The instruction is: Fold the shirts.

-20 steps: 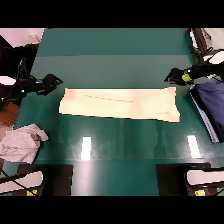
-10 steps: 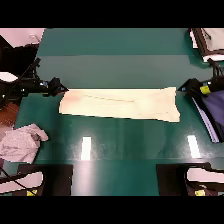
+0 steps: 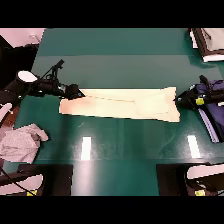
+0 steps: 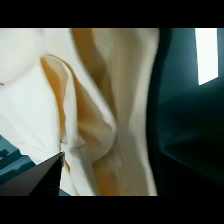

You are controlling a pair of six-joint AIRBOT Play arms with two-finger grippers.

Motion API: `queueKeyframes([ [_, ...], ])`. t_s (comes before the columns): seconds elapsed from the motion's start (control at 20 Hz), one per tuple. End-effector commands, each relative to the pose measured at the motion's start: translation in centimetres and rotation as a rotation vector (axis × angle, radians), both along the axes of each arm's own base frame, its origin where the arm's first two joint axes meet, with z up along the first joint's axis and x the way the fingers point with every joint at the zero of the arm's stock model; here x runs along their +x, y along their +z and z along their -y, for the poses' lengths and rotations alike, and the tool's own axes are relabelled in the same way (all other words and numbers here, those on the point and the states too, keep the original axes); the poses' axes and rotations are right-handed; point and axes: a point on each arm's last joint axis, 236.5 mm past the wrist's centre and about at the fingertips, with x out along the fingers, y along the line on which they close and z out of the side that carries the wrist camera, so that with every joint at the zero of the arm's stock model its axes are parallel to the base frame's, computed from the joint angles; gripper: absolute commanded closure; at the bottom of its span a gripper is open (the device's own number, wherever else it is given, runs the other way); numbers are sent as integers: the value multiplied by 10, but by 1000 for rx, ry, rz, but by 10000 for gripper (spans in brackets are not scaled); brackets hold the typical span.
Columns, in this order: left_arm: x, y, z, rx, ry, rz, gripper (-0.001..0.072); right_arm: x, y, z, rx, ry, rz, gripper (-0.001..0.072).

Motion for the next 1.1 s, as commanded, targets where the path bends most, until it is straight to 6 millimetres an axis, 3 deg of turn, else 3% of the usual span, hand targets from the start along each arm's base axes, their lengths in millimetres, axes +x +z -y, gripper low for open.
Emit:
queueKeyframes([
  [0.0, -5, 0, 12, 1, -30, 2, 682, -5, -11, -14, 104, 37, -19, 54],
  [0.25, 1, 1, 10, 5, -7, 21, 682, -4, -4, -43, 165, 106, -5, 60],
  [0.35, 1, 1, 10, 5, -7, 21, 682, -3, -8, -56, 144, 139, -4, 162],
  [0.4, 1, 1, 10, 5, -9, 20, 682, -1, -10, -61, 131, 151, 0, 162],
  [0.45, 0, 0, 10, 5, -12, 17, 682, 0, -11, -66, 124, 158, 3, 223],
  [0.55, 0, 0, 10, 5, -12, 17, 683, 2, -12, -71, 116, 166, 9, 483],
  [0.6, 0, 0, 10, 5, -10, 17, 683, 3, -12, -72, 118, 166, 9, 669],
  [0.75, 1, 1, 11, -9, 28, -14, 683, 5, 2, -70, 100, 155, 31, 694],
  [0.85, 4, 3, 20, -6, 22, 13, 684, 10, 24, -68, 73, 134, 69, 695],
  [0.95, 11, 7, 40, -3, -7, 48, 685, 16, 53, -70, 45, 127, 99, 695],
  [1.05, 19, 7, 71, -6, -68, 66, 685, 22, 91, -80, 37, 149, 137, 696],
])
